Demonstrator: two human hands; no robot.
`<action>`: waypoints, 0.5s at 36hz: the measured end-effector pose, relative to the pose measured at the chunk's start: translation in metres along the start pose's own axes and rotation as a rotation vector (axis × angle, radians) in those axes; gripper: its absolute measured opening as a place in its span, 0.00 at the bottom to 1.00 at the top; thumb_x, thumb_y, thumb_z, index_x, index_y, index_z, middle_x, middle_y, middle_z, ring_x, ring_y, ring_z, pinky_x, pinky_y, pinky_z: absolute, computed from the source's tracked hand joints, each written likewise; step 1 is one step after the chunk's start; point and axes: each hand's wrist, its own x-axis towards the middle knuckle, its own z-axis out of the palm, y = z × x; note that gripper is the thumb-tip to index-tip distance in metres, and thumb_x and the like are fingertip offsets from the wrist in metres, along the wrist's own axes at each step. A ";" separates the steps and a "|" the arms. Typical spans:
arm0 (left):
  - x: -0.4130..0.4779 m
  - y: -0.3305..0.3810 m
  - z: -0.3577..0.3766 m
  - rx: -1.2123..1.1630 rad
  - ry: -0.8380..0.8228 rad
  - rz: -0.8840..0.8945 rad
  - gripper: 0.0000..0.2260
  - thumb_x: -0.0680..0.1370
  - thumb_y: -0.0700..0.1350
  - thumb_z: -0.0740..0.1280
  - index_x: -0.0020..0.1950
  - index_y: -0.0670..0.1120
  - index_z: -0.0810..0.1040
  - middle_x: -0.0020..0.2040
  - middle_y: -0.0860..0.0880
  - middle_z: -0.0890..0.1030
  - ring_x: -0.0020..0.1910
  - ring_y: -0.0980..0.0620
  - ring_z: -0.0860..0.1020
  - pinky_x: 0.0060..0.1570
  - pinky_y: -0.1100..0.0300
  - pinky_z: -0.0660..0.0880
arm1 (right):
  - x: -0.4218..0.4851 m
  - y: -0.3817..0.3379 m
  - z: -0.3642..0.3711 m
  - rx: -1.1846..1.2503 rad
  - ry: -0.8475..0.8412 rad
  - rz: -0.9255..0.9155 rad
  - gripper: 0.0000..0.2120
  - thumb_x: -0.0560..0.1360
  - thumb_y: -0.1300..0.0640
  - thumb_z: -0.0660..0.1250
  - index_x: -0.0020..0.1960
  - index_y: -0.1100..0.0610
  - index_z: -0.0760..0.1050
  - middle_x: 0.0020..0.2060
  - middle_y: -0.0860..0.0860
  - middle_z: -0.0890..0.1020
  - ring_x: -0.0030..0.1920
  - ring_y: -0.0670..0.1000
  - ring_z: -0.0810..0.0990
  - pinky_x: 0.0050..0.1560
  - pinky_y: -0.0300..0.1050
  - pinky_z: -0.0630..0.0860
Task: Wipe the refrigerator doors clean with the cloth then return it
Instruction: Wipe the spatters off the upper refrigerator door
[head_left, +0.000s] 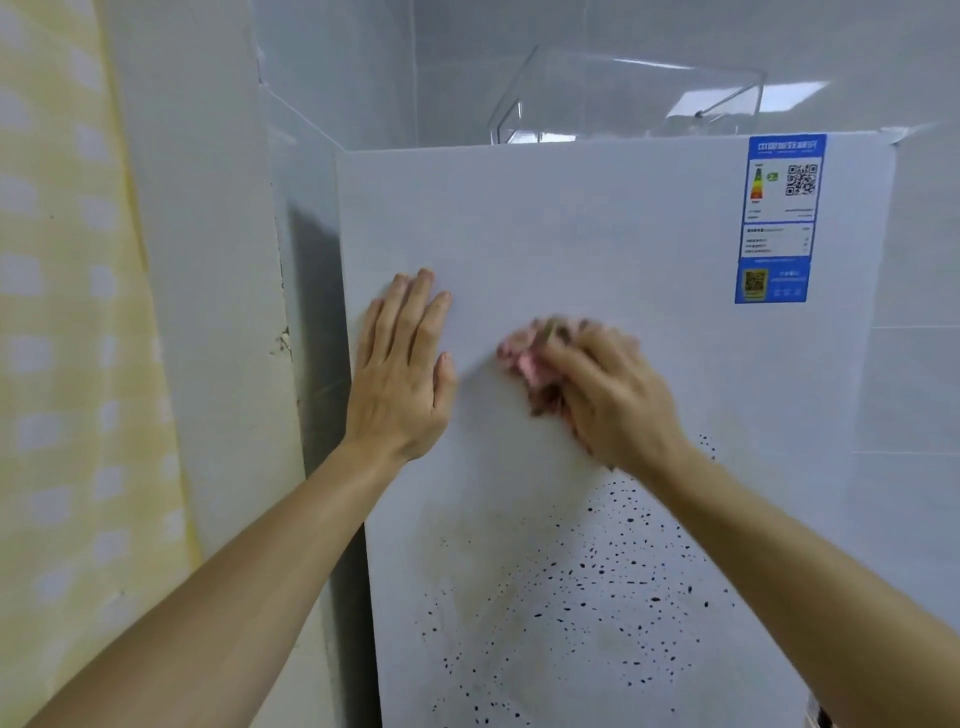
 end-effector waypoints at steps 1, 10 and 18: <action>0.000 0.003 0.001 -0.001 -0.002 -0.003 0.27 0.83 0.42 0.60 0.82 0.40 0.63 0.85 0.41 0.58 0.85 0.42 0.54 0.84 0.45 0.46 | 0.014 0.006 -0.006 -0.017 0.064 0.059 0.13 0.79 0.67 0.71 0.62 0.61 0.84 0.50 0.61 0.82 0.50 0.62 0.80 0.49 0.57 0.80; 0.007 0.025 0.014 -0.029 0.024 -0.023 0.28 0.82 0.41 0.61 0.83 0.40 0.61 0.85 0.40 0.58 0.85 0.41 0.55 0.83 0.39 0.49 | 0.027 0.015 -0.009 -0.031 0.177 0.313 0.12 0.81 0.64 0.66 0.61 0.62 0.83 0.55 0.63 0.82 0.56 0.63 0.77 0.53 0.57 0.77; 0.005 0.044 0.021 0.008 0.016 -0.043 0.27 0.83 0.43 0.57 0.83 0.41 0.63 0.84 0.41 0.59 0.84 0.41 0.55 0.83 0.40 0.46 | -0.113 -0.002 -0.003 0.033 -0.215 -0.064 0.10 0.77 0.63 0.72 0.57 0.60 0.86 0.50 0.55 0.84 0.49 0.55 0.77 0.48 0.51 0.78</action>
